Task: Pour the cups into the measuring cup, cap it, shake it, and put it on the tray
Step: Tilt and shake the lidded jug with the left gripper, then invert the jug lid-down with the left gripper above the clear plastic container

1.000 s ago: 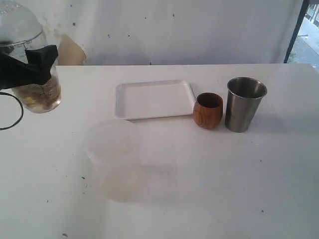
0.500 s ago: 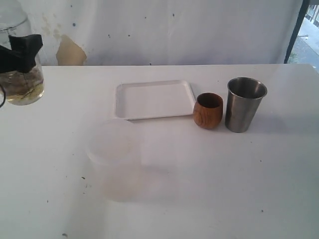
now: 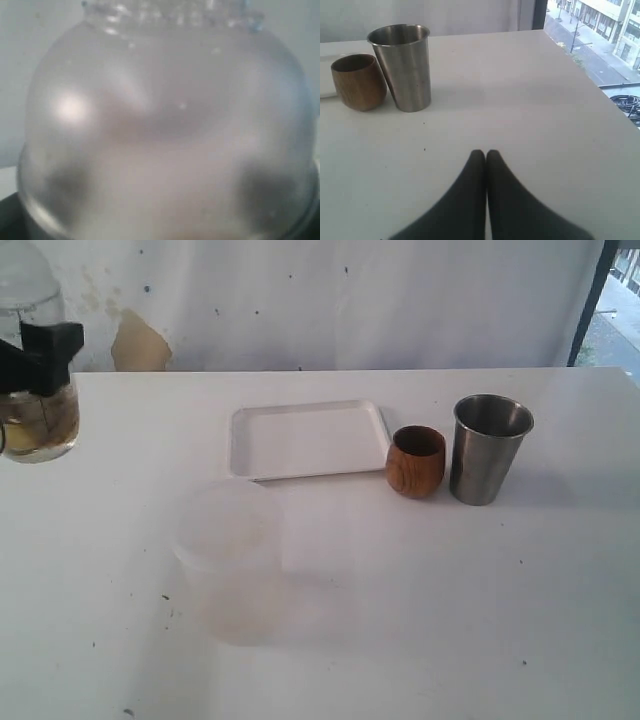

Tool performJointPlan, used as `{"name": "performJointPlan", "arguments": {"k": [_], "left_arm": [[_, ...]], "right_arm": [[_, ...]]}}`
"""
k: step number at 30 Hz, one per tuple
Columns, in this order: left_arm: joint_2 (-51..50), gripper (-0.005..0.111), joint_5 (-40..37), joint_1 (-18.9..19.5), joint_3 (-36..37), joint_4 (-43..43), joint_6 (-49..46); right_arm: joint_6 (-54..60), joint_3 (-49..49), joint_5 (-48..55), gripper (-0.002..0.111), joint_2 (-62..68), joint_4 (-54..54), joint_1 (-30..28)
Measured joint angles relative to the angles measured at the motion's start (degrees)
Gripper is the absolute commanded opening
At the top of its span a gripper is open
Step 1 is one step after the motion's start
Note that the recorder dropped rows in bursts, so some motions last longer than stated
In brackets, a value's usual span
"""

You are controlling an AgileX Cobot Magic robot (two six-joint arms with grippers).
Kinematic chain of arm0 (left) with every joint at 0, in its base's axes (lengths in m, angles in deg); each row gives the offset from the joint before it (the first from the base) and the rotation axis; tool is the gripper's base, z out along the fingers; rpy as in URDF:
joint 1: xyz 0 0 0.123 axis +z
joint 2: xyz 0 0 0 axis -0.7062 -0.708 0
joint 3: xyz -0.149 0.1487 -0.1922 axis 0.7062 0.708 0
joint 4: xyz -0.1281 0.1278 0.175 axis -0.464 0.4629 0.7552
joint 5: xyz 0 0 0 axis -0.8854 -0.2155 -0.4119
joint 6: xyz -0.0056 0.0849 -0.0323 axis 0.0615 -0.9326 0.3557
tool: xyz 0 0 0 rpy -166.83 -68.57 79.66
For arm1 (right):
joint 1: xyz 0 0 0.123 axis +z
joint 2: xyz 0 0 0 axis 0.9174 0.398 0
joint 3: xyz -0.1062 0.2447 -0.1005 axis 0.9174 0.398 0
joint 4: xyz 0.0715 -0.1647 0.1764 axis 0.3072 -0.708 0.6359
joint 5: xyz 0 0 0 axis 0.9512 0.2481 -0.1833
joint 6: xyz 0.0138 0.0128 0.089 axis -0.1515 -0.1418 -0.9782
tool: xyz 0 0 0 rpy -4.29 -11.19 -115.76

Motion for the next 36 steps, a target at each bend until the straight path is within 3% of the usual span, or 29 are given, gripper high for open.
{"name": "performJointPlan", "arguments": {"k": [2, 4, 6, 9, 10, 13, 23, 30, 36], "left_arm": [[0.1, 0.000, 2.4, 0.4, 0.1, -5.1, 1.4], [0.4, 0.000, 3.2, 0.2, -0.1, 1.0, -0.6], [0.7, 0.000, -0.6, -0.9, -1.0, 3.1, -2.9], [0.7, 0.000, -1.5, -0.1, -0.8, -5.7, -3.0], [0.7, 0.000, -1.1, 0.2, -0.3, -5.1, -4.3], [1.1, 0.000, -4.9, -1.5, 0.4, 7.0, -10.1], [1.2, 0.000, -7.0, -7.7, 1.1, 23.0, -12.2], [1.3, 0.000, -8.2, -8.8, 1.4, 30.8, -15.5], [1.3, 0.000, -8.3, -8.8, 3.6, 40.1, -24.1]], "right_arm": [[0.0, 0.1, 0.0, 0.000, 0.0, 0.0, 0.0], [-0.1, 0.1, 0.0, 0.000, 0.0, 0.0, 0.0], [-0.1, 0.1, 0.0, 0.000, 0.0, 0.0, 0.0], [-0.1, 0.1, 0.0, 0.000, 0.0, 0.0, 0.0], [-0.1, 0.1, 0.1, 0.000, 0.0, 0.0, 0.0], [-0.1, 0.1, 0.1, 0.000, 0.0, 0.0, 0.0], [-0.1, 0.1, 0.1, 0.000, 0.0, 0.0, 0.0], [-0.1, 0.1, 0.1, 0.000, 0.0, 0.0, 0.0], [-0.1, 0.1, 0.1, 0.000, -0.1, 0.0, 0.0]]}}
